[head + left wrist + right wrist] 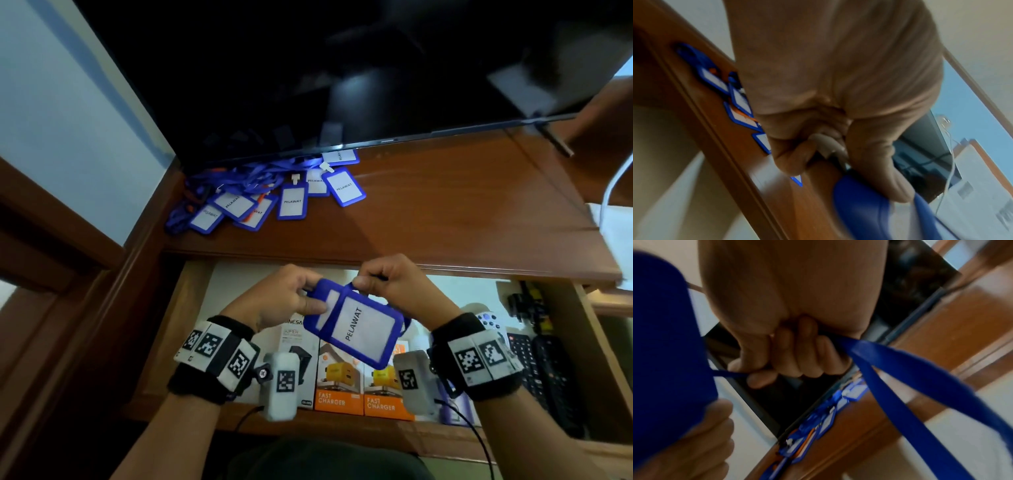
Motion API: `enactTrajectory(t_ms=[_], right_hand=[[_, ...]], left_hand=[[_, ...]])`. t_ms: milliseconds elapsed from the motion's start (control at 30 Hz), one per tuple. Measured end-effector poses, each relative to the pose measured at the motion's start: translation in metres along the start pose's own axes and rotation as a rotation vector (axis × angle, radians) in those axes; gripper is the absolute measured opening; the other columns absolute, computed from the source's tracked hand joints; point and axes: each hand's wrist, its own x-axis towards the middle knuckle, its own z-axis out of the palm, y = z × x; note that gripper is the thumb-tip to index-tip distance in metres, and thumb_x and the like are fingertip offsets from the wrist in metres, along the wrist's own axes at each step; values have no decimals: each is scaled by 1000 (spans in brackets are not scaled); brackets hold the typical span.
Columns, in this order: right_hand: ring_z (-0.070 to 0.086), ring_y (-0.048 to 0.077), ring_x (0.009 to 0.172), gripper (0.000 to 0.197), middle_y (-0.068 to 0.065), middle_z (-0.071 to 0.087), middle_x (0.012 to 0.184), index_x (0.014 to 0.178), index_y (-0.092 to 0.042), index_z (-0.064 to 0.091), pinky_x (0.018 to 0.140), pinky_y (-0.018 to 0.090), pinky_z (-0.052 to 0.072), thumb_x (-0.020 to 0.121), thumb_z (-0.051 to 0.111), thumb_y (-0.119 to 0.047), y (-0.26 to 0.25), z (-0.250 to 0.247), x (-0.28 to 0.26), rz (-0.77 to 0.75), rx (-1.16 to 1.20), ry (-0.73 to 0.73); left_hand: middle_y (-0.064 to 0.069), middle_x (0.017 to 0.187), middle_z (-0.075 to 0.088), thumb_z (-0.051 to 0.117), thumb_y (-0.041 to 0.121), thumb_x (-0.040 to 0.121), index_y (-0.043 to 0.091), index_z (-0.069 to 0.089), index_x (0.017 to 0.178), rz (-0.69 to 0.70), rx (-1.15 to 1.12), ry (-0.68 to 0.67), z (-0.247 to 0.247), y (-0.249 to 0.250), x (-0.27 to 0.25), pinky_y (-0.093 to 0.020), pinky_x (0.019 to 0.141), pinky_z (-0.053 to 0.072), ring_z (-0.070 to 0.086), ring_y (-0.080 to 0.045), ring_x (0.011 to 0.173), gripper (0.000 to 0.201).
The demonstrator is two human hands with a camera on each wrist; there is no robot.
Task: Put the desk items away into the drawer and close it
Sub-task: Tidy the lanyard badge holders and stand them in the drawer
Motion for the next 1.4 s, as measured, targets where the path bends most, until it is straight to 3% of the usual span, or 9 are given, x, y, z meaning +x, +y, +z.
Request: enactTrajectory(t_ms=[100, 200, 300, 533, 633, 800, 967, 1133, 1400], right_hand=[[47, 1, 47, 29, -8, 52, 51, 58, 0, 53, 47, 15, 36, 84, 63, -9, -2, 14, 2, 35, 292, 51], [42, -3, 38, 56, -12, 49, 38, 43, -19, 59, 44, 15, 36, 86, 49, 15, -3, 32, 5, 156, 427, 180], [25, 2, 39, 41, -12, 33, 39, 54, -16, 53, 45, 21, 22, 92, 52, -2, -1, 51, 11, 165, 270, 141], [47, -4, 53, 26, -12, 47, 54, 71, -14, 58, 52, 13, 32, 96, 52, -13, -28, 80, 21, 62, -109, -86], [51, 6, 61, 24, -6, 57, 67, 70, -18, 63, 57, 21, 38, 92, 56, -16, -39, 84, 25, 24, -232, -221], [48, 9, 56, 24, 1, 57, 63, 68, -4, 65, 56, 24, 35, 87, 65, -18, -46, 76, 38, -43, -311, -233], [46, 1, 47, 20, -7, 56, 54, 68, -1, 64, 49, 12, 36, 84, 70, -12, -39, 75, 38, 39, 63, -221], [54, 22, 56, 23, 8, 60, 62, 62, -15, 63, 50, 24, 42, 73, 76, -31, -20, 87, 27, 127, 505, -123], [54, 13, 48, 13, 4, 58, 58, 69, -14, 63, 47, 23, 47, 79, 70, -19, -23, 115, 28, 264, 955, 74]], left_hand=[[-1, 94, 72, 61, -6, 83, 15, 66, 95, 75, -186, 73, -2, -6, -1, -31, 80, 54, 68, -19, 94, 24], [-1, 92, 74, 59, -4, 83, 10, 66, 97, 120, -396, 261, -2, -13, 1, -30, 82, 55, 68, -19, 93, 21], [-1, 94, 74, 50, -4, 89, 10, 66, 99, 111, -584, 470, -5, -16, 4, -31, 83, 53, 67, -18, 92, 24], [-2, 91, 70, 62, 7, 88, 19, 67, 91, -133, -307, 991, -10, -41, -1, -28, 75, 51, 66, -14, 84, 13], [-4, 85, 70, 64, 14, 82, 10, 70, 92, -165, 53, 961, -13, -56, -15, -31, 71, 49, 64, -21, 81, 12], [-9, 86, 70, 67, 14, 79, 7, 67, 87, -197, 304, 533, -23, -67, -37, -46, 79, 53, 65, -25, 83, 11], [-1, 87, 71, 66, 1, 83, 17, 66, 79, -158, 160, 264, -39, -58, -57, -26, 71, 50, 66, -13, 82, 16], [7, 84, 70, 62, -5, 84, 19, 67, 87, -49, -57, 253, -45, -58, -67, -13, 67, 48, 66, -1, 78, 25], [1, 90, 73, 49, -8, 89, 12, 65, 99, 73, -477, 517, -11, -63, -49, -24, 72, 55, 69, -11, 85, 28]])
